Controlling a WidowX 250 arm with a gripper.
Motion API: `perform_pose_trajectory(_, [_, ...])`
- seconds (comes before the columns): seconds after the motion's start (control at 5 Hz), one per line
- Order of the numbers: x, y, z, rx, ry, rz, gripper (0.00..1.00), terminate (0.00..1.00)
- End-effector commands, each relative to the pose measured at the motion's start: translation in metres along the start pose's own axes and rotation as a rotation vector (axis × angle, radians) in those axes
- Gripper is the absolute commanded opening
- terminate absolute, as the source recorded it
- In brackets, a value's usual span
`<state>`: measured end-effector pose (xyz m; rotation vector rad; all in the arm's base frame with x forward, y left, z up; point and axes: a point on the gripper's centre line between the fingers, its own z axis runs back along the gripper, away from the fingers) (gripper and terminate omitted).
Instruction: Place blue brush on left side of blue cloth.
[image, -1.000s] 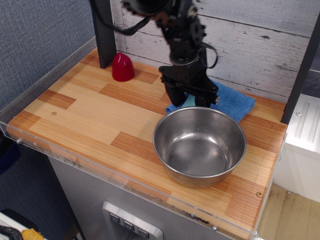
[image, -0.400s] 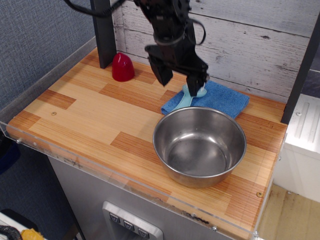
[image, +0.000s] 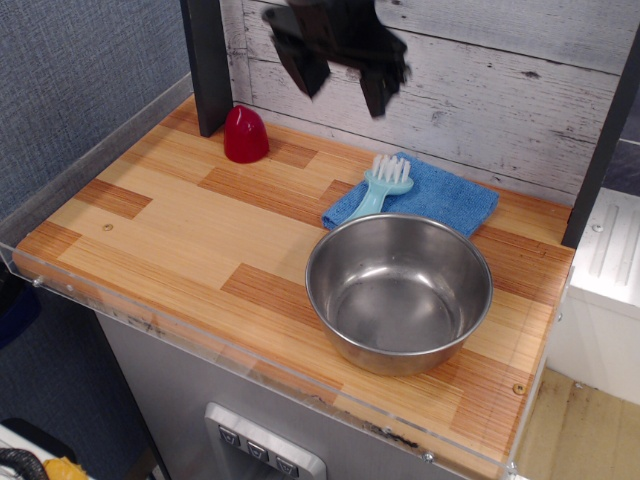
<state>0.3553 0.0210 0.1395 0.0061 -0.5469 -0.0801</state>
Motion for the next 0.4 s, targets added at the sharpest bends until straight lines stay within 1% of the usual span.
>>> perform_pose_trajectory(0.0, [-0.0136, 0.0067, 0.0442, -0.015, -0.086, 0.025, 1.00, 0.00])
perform_pose_trajectory(0.2, [-0.0136, 0.0067, 0.0442, -0.015, -0.086, 0.025, 1.00, 1.00])
